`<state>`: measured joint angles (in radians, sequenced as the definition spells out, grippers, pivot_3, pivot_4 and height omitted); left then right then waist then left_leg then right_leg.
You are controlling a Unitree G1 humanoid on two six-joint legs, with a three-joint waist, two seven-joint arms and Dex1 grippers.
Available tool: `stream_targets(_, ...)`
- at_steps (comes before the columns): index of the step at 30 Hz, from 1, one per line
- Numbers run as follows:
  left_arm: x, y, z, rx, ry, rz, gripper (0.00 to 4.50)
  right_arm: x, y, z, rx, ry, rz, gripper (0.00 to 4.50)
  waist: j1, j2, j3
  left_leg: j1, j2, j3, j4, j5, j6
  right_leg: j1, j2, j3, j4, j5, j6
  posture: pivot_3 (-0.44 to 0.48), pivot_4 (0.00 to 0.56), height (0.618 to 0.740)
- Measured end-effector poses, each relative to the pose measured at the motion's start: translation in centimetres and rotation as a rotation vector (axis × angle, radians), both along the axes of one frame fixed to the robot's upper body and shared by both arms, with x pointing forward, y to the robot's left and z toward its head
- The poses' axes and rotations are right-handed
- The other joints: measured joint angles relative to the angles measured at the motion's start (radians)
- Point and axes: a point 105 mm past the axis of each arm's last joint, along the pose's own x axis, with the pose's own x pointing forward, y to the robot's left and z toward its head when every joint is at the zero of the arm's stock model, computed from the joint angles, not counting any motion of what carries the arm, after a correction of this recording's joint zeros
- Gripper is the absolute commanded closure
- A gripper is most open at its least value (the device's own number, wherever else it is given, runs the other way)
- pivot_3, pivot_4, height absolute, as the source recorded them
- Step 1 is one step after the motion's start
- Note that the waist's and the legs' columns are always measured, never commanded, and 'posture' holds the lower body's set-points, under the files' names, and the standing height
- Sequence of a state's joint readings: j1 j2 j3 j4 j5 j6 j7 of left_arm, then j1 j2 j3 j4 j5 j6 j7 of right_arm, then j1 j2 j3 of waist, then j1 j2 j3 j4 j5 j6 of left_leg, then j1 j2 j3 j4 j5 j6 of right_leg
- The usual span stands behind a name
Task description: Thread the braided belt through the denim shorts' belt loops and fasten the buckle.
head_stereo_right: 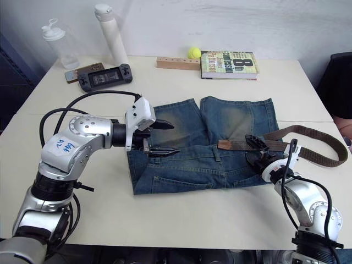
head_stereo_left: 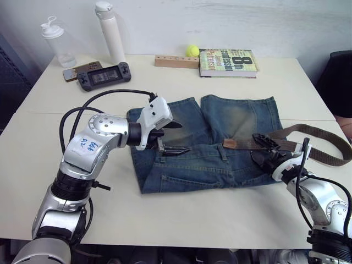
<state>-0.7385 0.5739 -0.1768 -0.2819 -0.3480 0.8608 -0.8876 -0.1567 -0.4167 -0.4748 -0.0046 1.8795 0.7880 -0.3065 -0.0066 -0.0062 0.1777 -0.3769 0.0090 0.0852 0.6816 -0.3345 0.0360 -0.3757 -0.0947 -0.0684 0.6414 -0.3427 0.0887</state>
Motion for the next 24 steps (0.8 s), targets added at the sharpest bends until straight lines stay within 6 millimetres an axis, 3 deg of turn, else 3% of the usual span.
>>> stream_targets(6, 0.0, 0.1, 0.1, 0.003, -0.004, 0.002, 0.0, 1.0, 0.4, 1.7, 0.011, -0.091, 0.012, 0.06, 0.001, 0.0, 0.0, 0.0, 0.0, 0.0, -0.001, 0.0, 0.0, 0.0, 0.0, 0.0, 0.0, 0.0, 0.0, 0.0, 0.15, 0.738)
stream_targets(14, 0.1, 0.4, 0.1, 0.014, -0.008, 0.01, 0.0, 1.5, 1.3, 0.2, 0.017, -0.072, 0.025, 0.06, 0.001, 0.0, 0.0, 0.0, 0.0, 0.0, -0.001, 0.0, 0.0, 0.0, 0.0, 0.0, -0.002, 0.0, 0.0, 0.0, 0.15, 0.738)
stream_targets(17, 0.1, 0.4, 0.0, 0.015, -0.009, 0.011, 0.0, 1.9, 1.4, -0.3, 0.022, -0.083, 0.021, 0.85, -0.001, 0.0, 0.0, 0.0, 0.0, 0.0, -0.001, 0.0, 0.0, 0.0, 0.0, 0.0, -0.001, 0.0, 0.0, 0.0, 0.15, 0.738)
stream_targets(21, 0.1, 0.4, 0.0, 0.015, -0.009, 0.011, 0.0, 2.5, 1.3, -1.4, 0.028, -0.082, -0.003, 2.88, -0.005, 0.0, 0.0, 0.001, 0.0, 0.0, -0.001, 0.0, 0.0, 0.0, 0.0, 0.0, -0.001, 0.0, 0.0, 0.0, 0.15, 0.738)
stream_targets(24, 0.2, 0.4, 0.0, 0.016, -0.011, 0.014, 0.0, 3.1, 1.6, -0.4, 0.032, -0.154, -0.009, 4.29, -0.011, -0.003, -0.002, 0.002, 0.0, 0.0, -0.001, 0.0, 0.0, 0.001, 0.0, 0.0, -0.001, 0.0, 0.0, 0.0, 0.15, 0.738)
